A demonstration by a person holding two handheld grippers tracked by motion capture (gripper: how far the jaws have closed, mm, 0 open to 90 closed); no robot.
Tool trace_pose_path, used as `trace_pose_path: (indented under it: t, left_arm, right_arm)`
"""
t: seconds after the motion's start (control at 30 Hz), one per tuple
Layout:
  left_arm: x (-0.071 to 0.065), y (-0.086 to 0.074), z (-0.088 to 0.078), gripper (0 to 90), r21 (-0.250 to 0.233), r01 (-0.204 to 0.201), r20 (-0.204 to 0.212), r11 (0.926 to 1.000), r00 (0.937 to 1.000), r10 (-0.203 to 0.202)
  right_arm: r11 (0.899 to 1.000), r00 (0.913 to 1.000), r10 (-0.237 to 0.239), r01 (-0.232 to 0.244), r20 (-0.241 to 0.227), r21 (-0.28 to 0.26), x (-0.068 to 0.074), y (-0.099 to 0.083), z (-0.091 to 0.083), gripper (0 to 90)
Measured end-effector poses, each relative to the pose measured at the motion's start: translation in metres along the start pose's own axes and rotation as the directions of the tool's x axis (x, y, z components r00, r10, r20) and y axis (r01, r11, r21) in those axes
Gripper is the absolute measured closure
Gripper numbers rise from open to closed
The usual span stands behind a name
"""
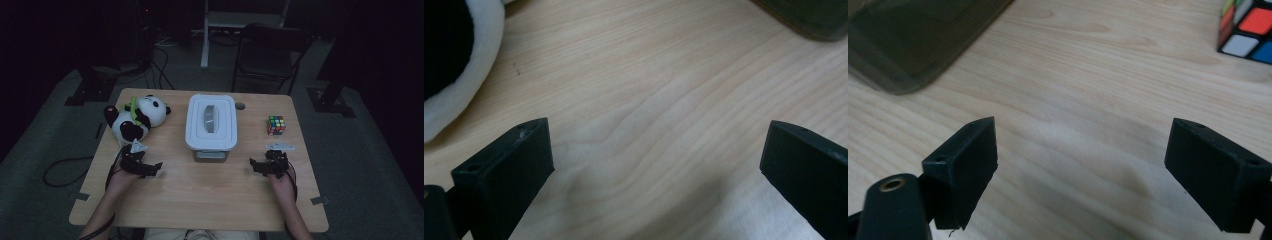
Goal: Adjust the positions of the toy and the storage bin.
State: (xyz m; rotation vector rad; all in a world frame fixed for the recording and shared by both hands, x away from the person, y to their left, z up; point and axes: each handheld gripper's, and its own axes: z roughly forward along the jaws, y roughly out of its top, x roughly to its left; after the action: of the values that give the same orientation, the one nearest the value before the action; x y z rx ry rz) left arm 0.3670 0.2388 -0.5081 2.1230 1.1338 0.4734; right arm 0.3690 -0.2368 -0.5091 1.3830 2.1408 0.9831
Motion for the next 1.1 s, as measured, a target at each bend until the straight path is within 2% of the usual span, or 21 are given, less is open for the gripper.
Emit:
trace_pose_path:
  t: [0.17, 0.3, 0.53, 0.63, 0.67, 0.8, 0.9, 1.1]
  left_arm:
    - [0.001, 0.007, 0.007, 1.2, -0.012, 0.012, 0.012, 0.9999, 0.9999, -0.011]
    - [0.001, 0.021, 0.016, 1.3, -0.022, -0.002, 0.016, 0.9998, 0.9999, 0.002]
    - [0.004, 0.039, 0.026, 1.3, -0.043, 0.008, 0.02, 0.999, 0.9998, -0.007]
    - [0.003, 0.049, 0.032, 1.3, -0.045, 0.006, 0.019, 0.999, 0.9998, -0.005]
    - [0.002, 0.055, 0.035, 1.3, -0.045, -0.006, 0.021, 0.999, 0.9998, 0.007]
    - [0.002, 0.064, 0.041, 1.3, -0.046, -0.006, 0.017, 0.9989, 0.9998, 0.007]
    - [0.0, 0.079, 0.048, 1.3, -0.047, -0.031, 0.003, 0.9984, 0.9995, 0.031]
    - [0.0, 0.1, 0.061, 1.3, -0.062, -0.022, 0.005, 0.9978, 0.9997, 0.022]
  right_arm:
    - [1.0, 1.0, -0.008, 0.008, 0.0, -0.005, 0.001, 0.006, 0.006, 13.3]
    - [1.0, 1.0, -0.007, 0.007, 0.004, -0.009, 0.001, 0.014, 0.014, 13.3]
    - [1.0, 1.0, 0.003, -0.003, -0.005, -0.029, -0.002, 0.028, 0.022, 13.3]
    - [0.999, 0.9999, 0.011, -0.011, -0.009, -0.035, -0.004, 0.033, 0.026, 13.3]
    - [0.999, 0.9997, 0.018, -0.018, -0.014, -0.036, -0.005, 0.035, 0.027, 13.3]
    - [0.999, 0.9992, 0.03, -0.031, -0.025, -0.043, -0.006, 0.042, 0.031, 13.3]
    - [0.998, 0.999, 0.032, -0.034, -0.03, -0.054, -0.006, 0.049, 0.037, 13.3]
    - [0.998, 0.999, 0.022, -0.024, -0.039, -0.055, -0.002, 0.061, 0.048, 13.3]
